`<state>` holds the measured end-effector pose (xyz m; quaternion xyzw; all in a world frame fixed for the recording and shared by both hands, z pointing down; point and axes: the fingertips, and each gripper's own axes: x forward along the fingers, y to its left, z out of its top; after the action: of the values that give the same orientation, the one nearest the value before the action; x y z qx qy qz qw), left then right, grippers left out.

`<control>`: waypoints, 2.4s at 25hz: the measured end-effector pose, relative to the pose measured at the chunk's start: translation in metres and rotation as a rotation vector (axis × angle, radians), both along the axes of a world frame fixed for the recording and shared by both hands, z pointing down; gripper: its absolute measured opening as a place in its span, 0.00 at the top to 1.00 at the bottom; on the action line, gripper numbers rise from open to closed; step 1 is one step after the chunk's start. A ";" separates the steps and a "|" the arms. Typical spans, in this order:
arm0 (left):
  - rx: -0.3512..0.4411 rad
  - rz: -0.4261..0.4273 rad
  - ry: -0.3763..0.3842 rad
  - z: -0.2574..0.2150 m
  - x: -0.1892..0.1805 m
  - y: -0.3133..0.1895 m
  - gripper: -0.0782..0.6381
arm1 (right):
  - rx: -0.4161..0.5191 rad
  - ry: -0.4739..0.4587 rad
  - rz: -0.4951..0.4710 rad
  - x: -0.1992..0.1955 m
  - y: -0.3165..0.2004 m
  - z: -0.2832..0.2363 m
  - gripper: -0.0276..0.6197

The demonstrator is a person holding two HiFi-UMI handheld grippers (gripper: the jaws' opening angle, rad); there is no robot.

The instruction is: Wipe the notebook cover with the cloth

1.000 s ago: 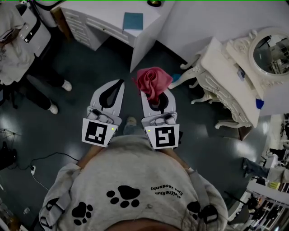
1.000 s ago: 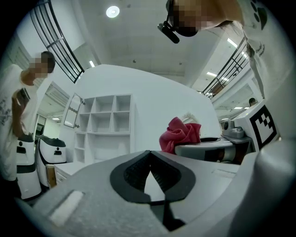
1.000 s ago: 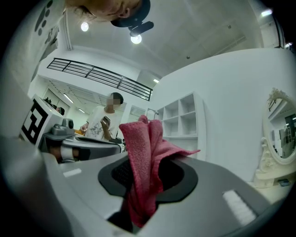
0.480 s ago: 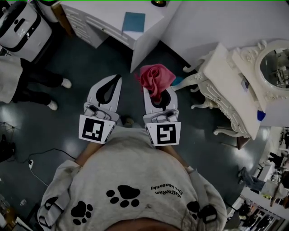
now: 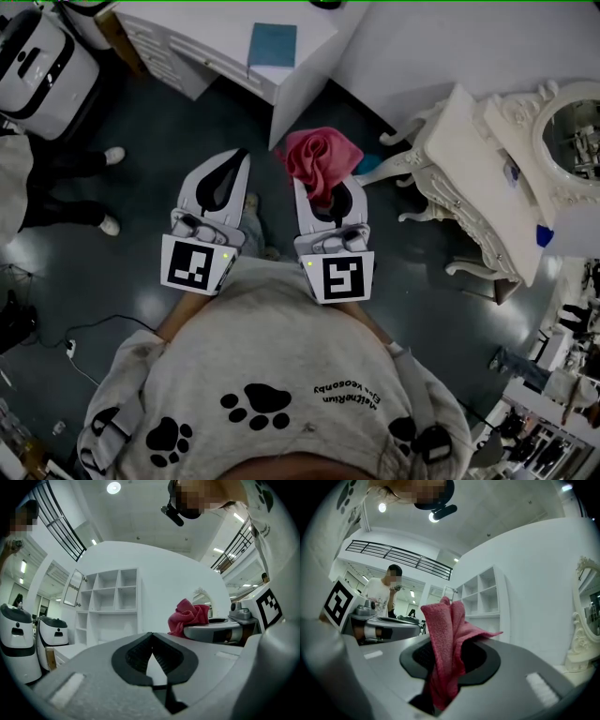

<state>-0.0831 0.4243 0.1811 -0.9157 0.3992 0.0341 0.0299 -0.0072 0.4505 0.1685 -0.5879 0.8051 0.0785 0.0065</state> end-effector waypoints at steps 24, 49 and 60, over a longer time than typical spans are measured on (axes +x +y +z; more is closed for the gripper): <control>-0.029 0.124 0.015 0.010 0.000 -0.206 0.90 | -0.002 0.025 0.084 -0.008 -0.194 0.000 0.79; -0.056 0.102 0.009 0.020 0.047 -0.320 0.90 | 0.004 0.017 0.052 0.044 -0.327 0.002 0.79; -0.052 -0.004 0.011 0.028 0.080 -0.405 0.90 | -0.005 0.045 -0.083 0.075 -0.422 0.011 0.79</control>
<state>-0.0032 0.0196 0.2088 -0.9152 0.4020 0.0288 0.0039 0.0674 0.0281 0.1798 -0.5523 0.8288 0.0893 -0.0096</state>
